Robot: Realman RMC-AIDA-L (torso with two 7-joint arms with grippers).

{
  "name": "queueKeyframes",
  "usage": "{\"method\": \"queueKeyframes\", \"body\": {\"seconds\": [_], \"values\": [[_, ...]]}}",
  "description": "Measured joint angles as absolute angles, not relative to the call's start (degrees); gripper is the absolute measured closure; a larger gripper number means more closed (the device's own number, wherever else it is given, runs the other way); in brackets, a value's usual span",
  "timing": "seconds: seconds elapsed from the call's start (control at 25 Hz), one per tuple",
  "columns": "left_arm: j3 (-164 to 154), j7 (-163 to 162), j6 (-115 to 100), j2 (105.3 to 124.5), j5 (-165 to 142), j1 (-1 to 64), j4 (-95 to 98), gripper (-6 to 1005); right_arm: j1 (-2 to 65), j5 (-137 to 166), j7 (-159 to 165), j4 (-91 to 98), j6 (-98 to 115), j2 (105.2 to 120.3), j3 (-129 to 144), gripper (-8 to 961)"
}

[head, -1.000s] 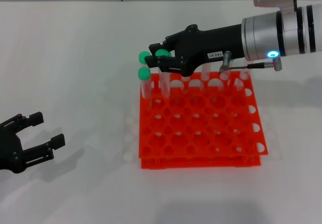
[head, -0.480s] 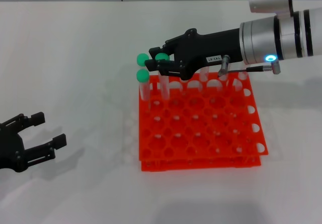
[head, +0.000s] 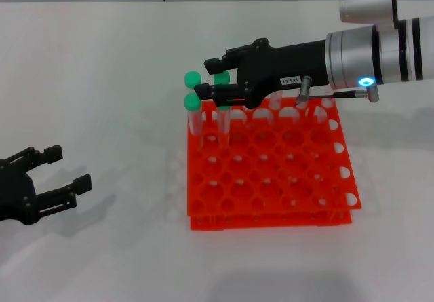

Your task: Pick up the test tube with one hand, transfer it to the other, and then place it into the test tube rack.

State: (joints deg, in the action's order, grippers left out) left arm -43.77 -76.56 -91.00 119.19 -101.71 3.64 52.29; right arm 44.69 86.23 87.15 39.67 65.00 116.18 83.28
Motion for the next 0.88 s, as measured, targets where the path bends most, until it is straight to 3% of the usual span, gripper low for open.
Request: {"method": "queueKeyframes", "body": {"seconds": [0.4,0.68,0.88], "values": [[-42.95,-76.35,-91.64,119.1,-100.92,4.51,52.63,143,41.54,83.49,87.11,43.43,68.64,115.64,82.48,460],[-36.57,-75.56,-96.98,118.63,-100.62,7.49,52.76,142,29.0,82.95,84.91,53.53,79.01,115.29,74.24,445],[-36.62,-75.45,-97.97,117.16,-101.79,9.86,52.39,142,23.0,82.91,79.58,50.92,85.61,115.28,65.71,435]]}}
